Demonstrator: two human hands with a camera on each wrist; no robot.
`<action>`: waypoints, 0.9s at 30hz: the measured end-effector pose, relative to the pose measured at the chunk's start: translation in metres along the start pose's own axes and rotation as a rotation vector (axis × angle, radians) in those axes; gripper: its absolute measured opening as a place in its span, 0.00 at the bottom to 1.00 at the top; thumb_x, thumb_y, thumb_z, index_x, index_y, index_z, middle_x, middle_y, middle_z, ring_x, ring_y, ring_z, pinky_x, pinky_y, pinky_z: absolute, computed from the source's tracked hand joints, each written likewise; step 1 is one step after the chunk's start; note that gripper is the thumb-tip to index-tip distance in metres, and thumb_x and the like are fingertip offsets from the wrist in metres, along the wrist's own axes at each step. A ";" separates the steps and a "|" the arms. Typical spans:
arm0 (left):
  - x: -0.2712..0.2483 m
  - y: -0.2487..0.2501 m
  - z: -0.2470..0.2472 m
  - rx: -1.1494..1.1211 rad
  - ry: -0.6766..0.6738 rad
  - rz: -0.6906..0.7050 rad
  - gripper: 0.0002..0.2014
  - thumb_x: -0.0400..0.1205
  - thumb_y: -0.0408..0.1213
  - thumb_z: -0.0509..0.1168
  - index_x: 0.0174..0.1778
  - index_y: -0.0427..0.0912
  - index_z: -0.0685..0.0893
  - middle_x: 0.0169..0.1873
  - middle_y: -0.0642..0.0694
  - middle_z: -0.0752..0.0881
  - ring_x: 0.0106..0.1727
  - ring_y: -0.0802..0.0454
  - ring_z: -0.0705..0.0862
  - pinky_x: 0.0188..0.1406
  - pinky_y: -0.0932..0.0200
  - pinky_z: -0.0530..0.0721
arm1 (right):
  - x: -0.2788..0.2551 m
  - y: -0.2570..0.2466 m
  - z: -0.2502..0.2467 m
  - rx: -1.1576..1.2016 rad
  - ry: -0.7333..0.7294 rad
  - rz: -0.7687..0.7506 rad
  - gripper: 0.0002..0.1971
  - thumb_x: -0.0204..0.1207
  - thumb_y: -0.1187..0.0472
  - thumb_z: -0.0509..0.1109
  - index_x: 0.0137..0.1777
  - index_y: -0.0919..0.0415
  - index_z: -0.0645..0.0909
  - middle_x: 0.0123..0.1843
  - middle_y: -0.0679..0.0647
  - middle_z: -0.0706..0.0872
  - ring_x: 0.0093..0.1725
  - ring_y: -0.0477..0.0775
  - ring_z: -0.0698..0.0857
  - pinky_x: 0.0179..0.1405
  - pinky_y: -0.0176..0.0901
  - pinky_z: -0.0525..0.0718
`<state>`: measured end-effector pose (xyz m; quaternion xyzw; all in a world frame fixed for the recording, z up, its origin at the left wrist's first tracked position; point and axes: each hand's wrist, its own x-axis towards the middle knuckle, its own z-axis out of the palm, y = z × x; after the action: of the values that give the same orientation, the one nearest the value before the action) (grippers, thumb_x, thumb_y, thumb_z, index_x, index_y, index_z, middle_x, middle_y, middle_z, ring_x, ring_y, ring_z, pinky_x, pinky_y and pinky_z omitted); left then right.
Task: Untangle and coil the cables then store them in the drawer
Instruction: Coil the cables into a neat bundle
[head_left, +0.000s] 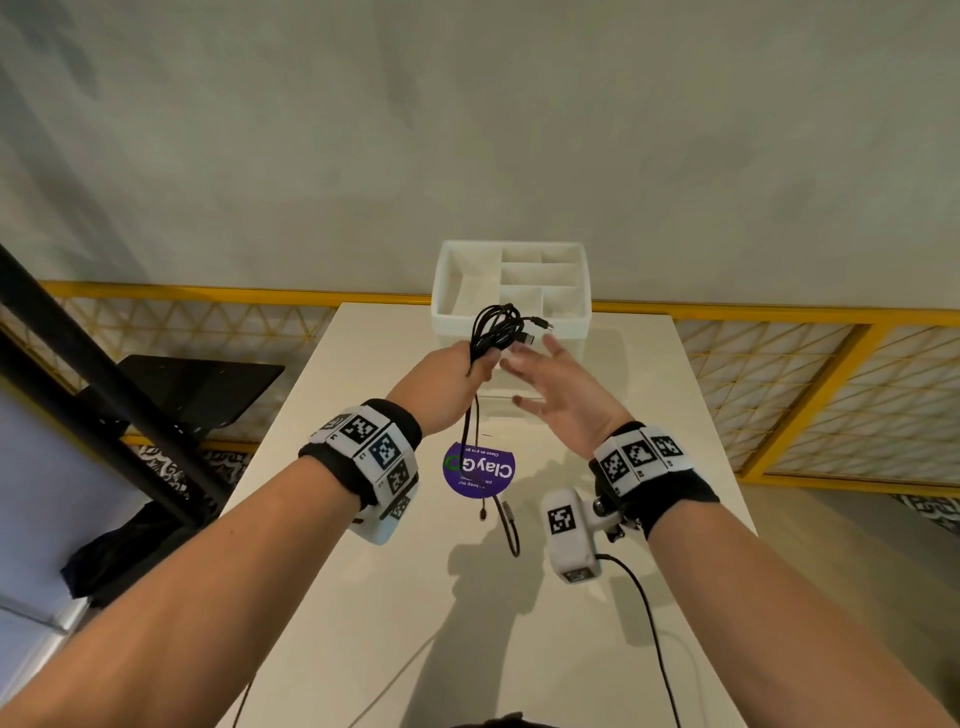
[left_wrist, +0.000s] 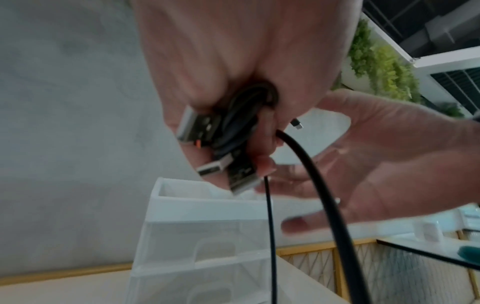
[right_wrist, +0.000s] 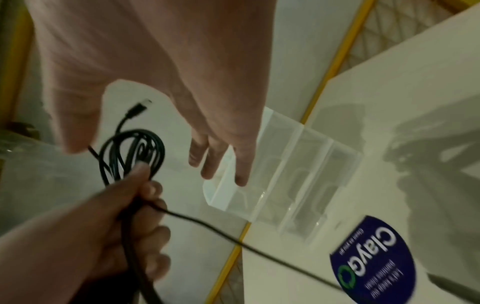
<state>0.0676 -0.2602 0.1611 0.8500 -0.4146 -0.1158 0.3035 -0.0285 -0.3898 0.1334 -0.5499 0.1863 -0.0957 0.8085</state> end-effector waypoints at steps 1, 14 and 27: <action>-0.001 0.003 0.001 -0.033 -0.005 -0.007 0.16 0.87 0.48 0.50 0.50 0.40 0.77 0.31 0.50 0.78 0.29 0.52 0.78 0.25 0.59 0.71 | 0.000 0.006 0.004 -0.078 -0.036 0.031 0.53 0.65 0.47 0.78 0.83 0.53 0.48 0.77 0.50 0.75 0.75 0.49 0.74 0.77 0.64 0.65; -0.015 0.011 0.015 -0.069 -0.230 0.134 0.13 0.87 0.43 0.56 0.62 0.39 0.75 0.31 0.55 0.76 0.24 0.69 0.78 0.21 0.77 0.71 | 0.001 -0.010 0.020 0.102 0.071 -0.086 0.09 0.75 0.55 0.73 0.43 0.60 0.80 0.35 0.55 0.86 0.52 0.60 0.89 0.56 0.57 0.87; -0.001 0.014 0.004 -0.127 -0.303 0.074 0.15 0.87 0.47 0.54 0.57 0.39 0.77 0.38 0.52 0.80 0.43 0.46 0.84 0.33 0.55 0.87 | 0.010 -0.029 0.025 -0.040 0.102 -0.164 0.18 0.79 0.43 0.64 0.40 0.58 0.74 0.35 0.55 0.89 0.54 0.63 0.90 0.63 0.63 0.83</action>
<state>0.0561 -0.2673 0.1668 0.7861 -0.4786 -0.2575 0.2946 -0.0079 -0.3834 0.1663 -0.5736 0.1836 -0.1855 0.7764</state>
